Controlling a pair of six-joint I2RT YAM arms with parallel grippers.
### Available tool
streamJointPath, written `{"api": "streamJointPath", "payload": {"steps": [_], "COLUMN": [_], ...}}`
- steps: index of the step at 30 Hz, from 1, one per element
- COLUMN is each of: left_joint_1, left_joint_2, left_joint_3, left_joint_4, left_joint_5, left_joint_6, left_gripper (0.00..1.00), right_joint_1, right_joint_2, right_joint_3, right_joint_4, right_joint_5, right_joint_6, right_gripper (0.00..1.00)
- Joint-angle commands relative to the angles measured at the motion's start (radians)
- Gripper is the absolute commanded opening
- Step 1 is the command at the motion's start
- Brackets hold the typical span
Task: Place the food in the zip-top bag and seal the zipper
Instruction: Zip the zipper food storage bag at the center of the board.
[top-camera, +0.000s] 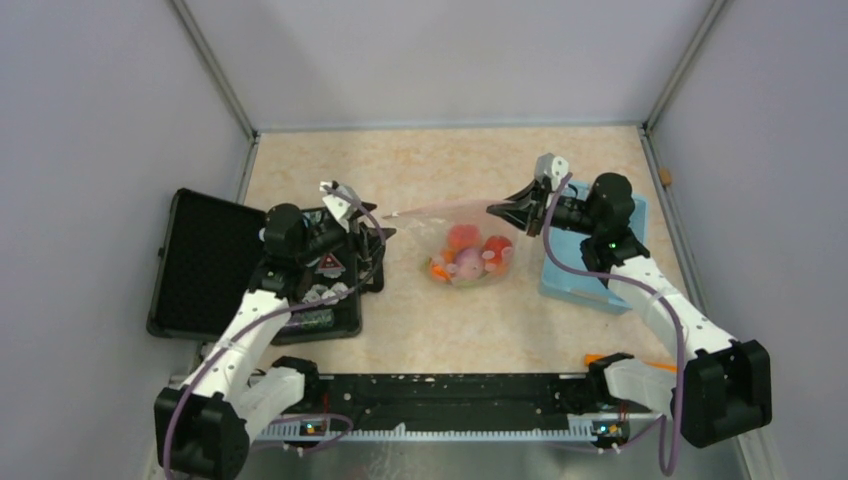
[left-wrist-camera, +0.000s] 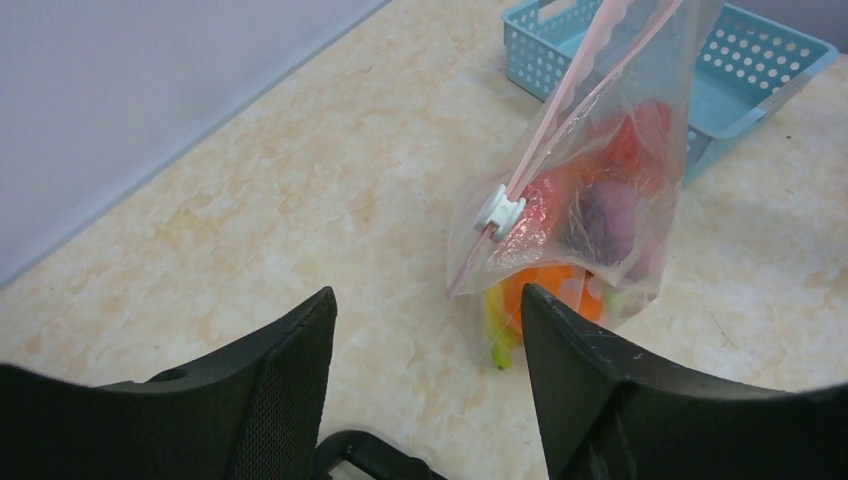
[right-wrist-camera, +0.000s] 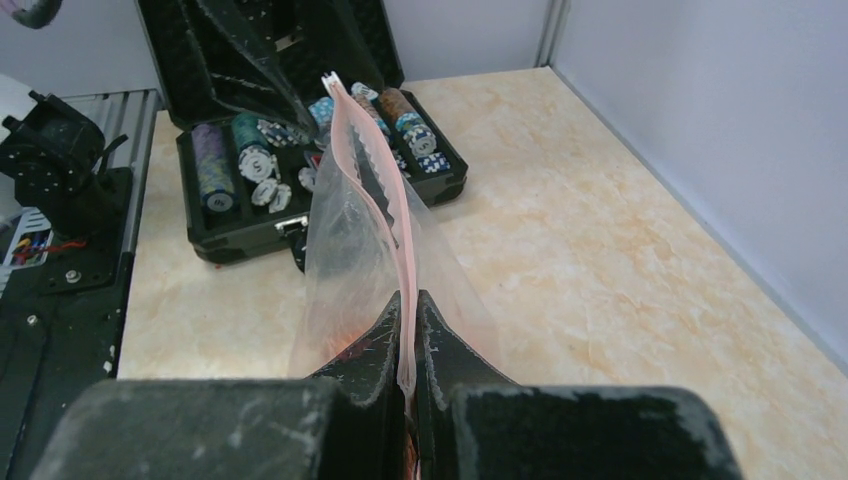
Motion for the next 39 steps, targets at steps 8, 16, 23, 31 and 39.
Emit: {"api": "streamJointPath", "payload": {"steps": [8,16,23,31,39], "left_joint_1": [0.019,0.018,0.018,0.018,0.016], "left_joint_2": [0.081,0.131,0.156,0.106,0.125], "left_joint_3": [-0.122,-0.089,-0.063,-0.052,-0.046], "left_joint_4": [0.608,0.576,0.514,0.387,0.372], "left_joint_5": [0.291,0.408,0.445,0.365,0.37], "left_joint_6": [-0.105,-0.059,-0.007,0.073,0.072], "left_gripper": [0.35,0.1,0.0,0.2,0.46], "right_joint_1": [-0.012,-0.01,-0.011,-0.01,-0.011], "right_joint_2": [-0.01,-0.01,-0.008,0.012,0.014], "right_joint_3": [0.012,0.017,0.012,0.044,0.031], "right_joint_4": [0.06,0.062,0.091,0.049,0.104], "right_joint_5": [-0.034,-0.028,-0.014,-0.015,-0.023], "right_joint_6": [0.012,0.017,0.041,0.042,0.081], "right_gripper": [0.0,0.0,0.0,0.0,0.0]}}
